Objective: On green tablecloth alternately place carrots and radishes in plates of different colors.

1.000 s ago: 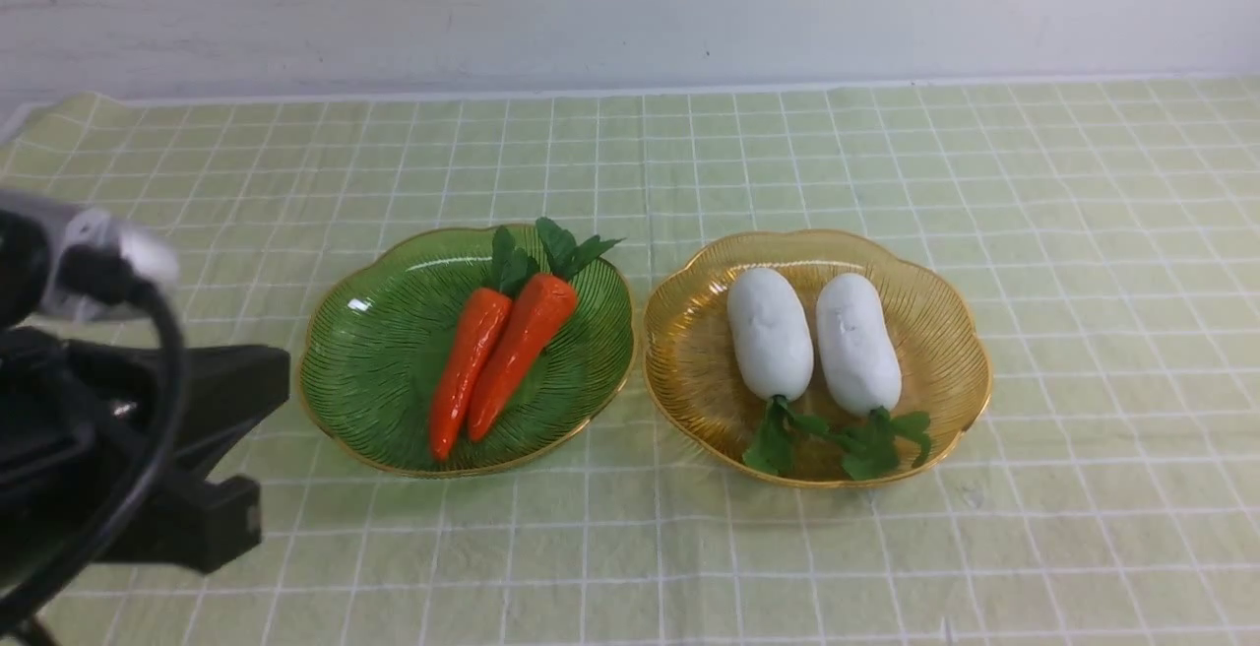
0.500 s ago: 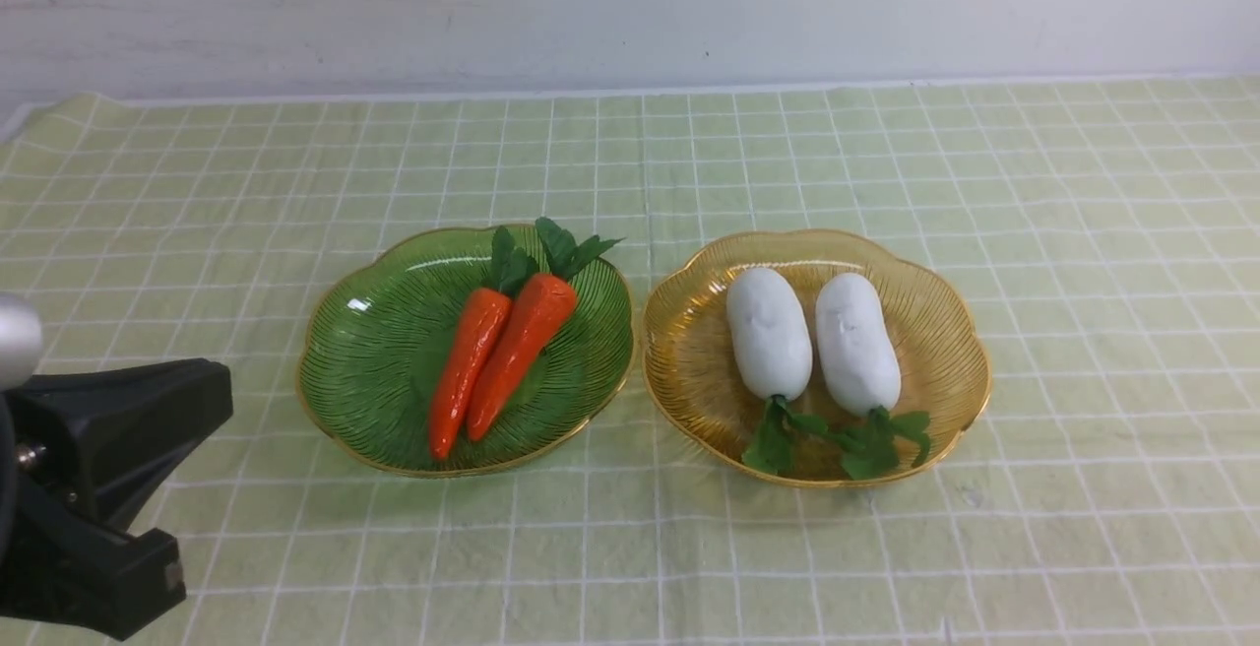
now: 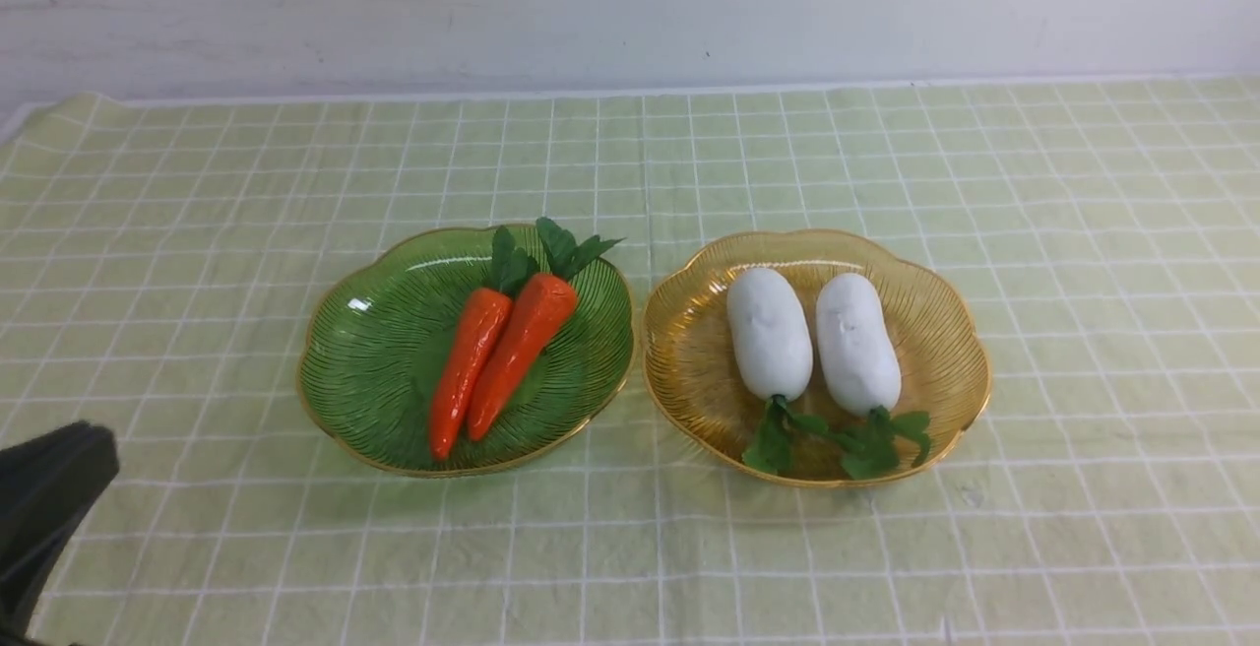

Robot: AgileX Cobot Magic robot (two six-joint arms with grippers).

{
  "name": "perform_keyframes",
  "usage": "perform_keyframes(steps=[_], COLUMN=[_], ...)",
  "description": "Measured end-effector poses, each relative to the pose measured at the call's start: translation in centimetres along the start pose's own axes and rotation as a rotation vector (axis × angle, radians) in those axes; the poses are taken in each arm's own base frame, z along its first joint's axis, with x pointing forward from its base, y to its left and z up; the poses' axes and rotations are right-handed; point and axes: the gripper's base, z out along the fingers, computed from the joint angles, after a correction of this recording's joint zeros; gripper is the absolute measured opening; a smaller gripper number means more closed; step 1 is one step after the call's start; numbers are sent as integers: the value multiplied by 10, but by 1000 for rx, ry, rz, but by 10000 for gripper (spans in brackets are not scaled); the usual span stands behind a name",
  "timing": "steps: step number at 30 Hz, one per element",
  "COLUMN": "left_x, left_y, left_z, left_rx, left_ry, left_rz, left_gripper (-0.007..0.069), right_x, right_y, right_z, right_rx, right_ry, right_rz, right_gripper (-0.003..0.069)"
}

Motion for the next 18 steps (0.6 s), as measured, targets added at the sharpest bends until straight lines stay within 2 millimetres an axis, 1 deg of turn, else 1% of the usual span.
perform_keyframes(steps=[5,6,7,9,18], left_x=[83,95,103,107,107], left_y=[5,5,6,6,7], left_z=[1,3,4,4,4], left_rx=[-135,-148,-158,-172,-187], left_ry=[42,56,76,91,95], left_rz=[-1,-6,-12,-18,-20], left_gripper=[-8,-8,-8,-8,-8], right_x=[0,0,0,0,0], right_y=[0,0,0,0,0], right_z=[0,0,0,0,0], right_rx=[0,0,0,0,-1], right_ry=[0,0,2,-1,4], right_rz=[-1,-1,-1,-1,-2], right_gripper=[-14,-14,-14,-14,-14])
